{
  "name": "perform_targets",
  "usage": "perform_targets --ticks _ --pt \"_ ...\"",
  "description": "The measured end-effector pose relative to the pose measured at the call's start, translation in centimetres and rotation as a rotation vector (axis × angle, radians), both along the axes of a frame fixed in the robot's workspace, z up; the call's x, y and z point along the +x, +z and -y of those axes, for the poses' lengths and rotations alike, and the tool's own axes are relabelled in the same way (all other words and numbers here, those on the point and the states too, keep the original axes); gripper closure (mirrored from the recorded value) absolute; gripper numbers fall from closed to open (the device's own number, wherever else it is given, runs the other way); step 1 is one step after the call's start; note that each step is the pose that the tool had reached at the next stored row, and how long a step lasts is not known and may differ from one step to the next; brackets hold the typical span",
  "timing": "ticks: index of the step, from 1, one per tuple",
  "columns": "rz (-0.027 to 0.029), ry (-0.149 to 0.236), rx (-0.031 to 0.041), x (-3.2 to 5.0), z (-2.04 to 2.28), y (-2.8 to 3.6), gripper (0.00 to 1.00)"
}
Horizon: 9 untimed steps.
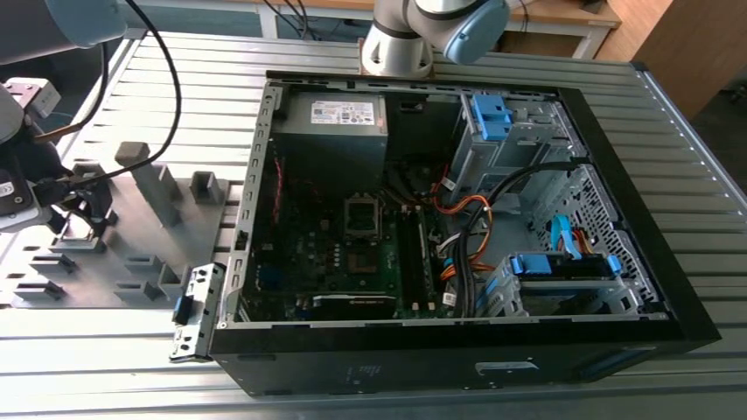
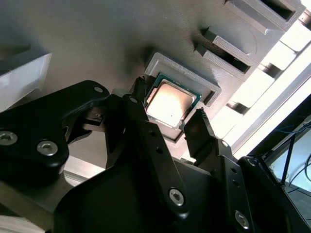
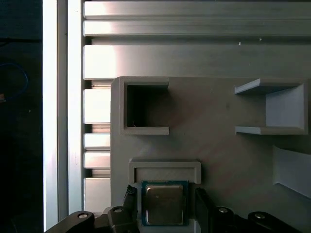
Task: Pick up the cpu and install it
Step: 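Pick up the cpu and move it towards the insertion slot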
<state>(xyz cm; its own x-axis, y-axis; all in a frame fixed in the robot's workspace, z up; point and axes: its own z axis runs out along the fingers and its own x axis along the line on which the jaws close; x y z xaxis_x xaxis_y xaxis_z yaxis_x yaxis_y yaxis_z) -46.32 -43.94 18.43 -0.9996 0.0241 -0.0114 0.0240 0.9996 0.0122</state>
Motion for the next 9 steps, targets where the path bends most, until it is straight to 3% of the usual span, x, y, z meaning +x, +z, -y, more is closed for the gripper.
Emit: perform_targets --ticks 6,7,9 --pt "0.0000 0.000 0.0000 0.00 0.00 0.00 0.42" --pt "0.0000 0.000 0.0000 0.00 0.00 0.00 0.49" --pt "0.0001 0.000 0.0000 0.00 0.00 0.00 0.49"
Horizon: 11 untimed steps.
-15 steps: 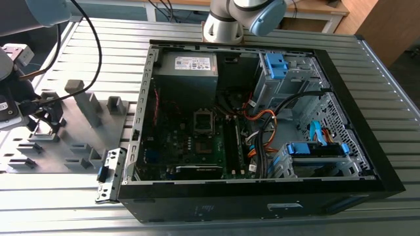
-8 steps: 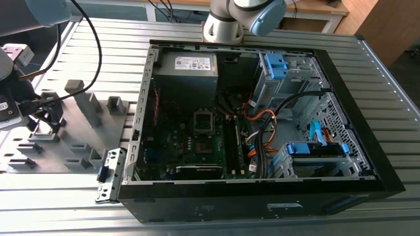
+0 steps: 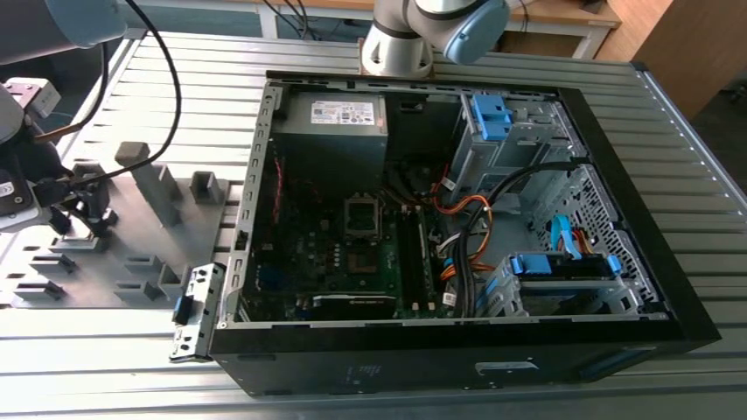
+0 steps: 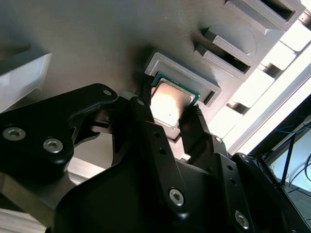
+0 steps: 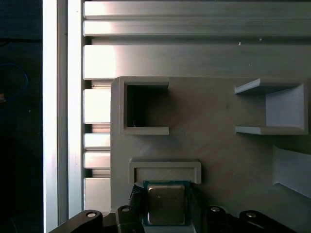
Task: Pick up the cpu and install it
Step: 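Pick up the cpu and move it towards the insertion slot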
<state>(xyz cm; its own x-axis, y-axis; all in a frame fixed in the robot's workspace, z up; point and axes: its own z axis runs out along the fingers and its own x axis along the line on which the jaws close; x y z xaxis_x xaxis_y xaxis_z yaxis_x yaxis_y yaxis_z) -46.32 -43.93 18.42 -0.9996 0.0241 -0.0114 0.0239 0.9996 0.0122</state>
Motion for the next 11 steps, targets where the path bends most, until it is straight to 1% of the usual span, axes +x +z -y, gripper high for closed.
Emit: perform_targets --ticks 8,10,11 --pt "0.0000 0.000 0.0000 0.00 0.00 0.00 0.49" --pt "-0.0001 0.000 -0.0001 0.00 0.00 0.00 0.51" --pt "-0.0001 0.000 -0.0001 0.00 0.00 0.00 0.53"
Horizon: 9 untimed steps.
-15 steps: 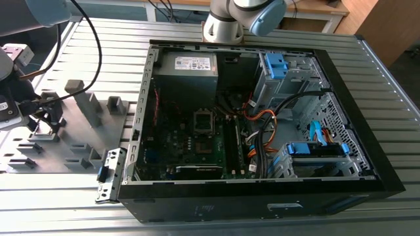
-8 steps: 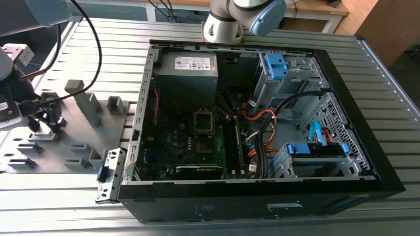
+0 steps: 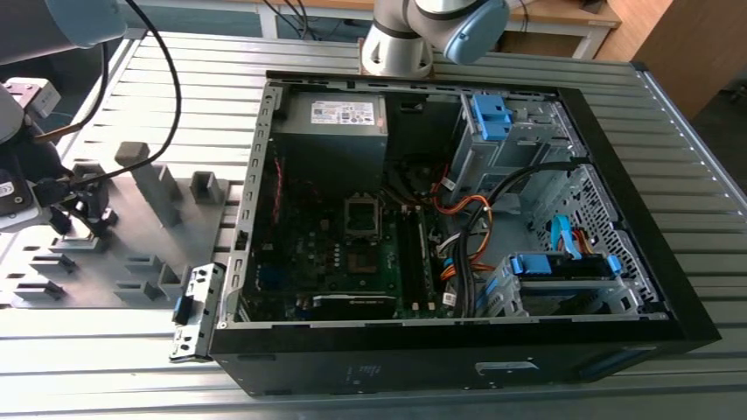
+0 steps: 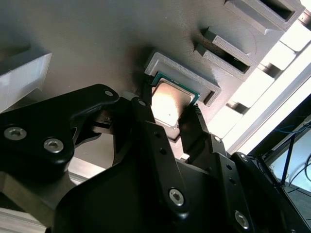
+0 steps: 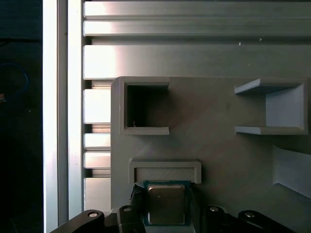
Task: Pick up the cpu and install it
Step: 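Pick up the cpu and move it towards the insertion slot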
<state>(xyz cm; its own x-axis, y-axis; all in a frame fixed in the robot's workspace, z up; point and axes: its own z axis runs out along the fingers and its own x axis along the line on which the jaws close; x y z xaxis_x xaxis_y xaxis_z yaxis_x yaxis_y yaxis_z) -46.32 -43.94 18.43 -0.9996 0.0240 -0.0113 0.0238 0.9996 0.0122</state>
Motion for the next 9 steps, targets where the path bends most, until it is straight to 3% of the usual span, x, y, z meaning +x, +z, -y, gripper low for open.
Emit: perform_targets --ticks 9 --pt "0.0001 0.000 0.0001 0.00 0.00 0.31 0.53"
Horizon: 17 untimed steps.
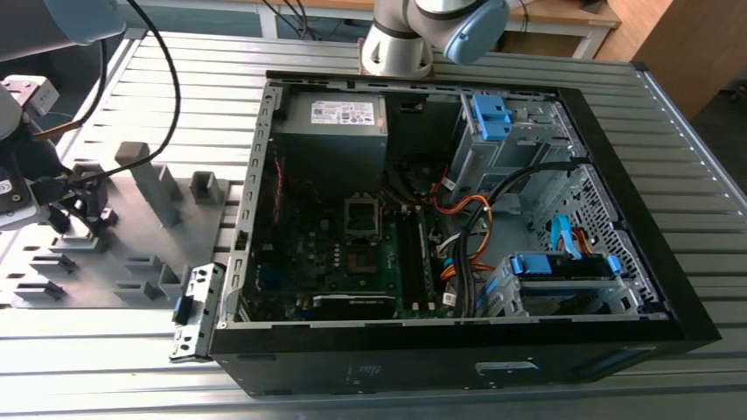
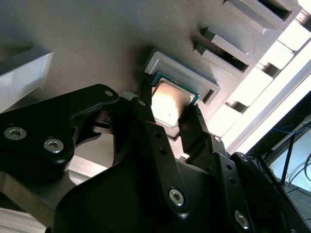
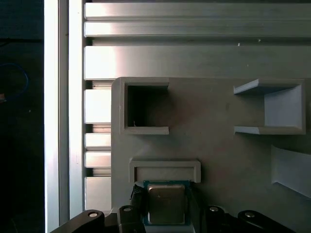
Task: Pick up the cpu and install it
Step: 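Pick up the cpu and move it towards the insertion slot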
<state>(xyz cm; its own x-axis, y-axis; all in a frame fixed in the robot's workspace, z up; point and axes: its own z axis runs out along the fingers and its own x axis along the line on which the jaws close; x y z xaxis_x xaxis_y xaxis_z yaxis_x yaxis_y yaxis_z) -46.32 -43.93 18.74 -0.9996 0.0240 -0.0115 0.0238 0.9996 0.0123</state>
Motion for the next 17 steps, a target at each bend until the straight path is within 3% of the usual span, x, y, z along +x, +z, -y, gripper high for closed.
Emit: perform_targets --ticks 11,17 --pt "-0.0001 0.000 0.0000 0.00 0.00 1.12 0.53" --pt "0.0000 0.000 0.0000 0.00 0.00 2.65 0.53"
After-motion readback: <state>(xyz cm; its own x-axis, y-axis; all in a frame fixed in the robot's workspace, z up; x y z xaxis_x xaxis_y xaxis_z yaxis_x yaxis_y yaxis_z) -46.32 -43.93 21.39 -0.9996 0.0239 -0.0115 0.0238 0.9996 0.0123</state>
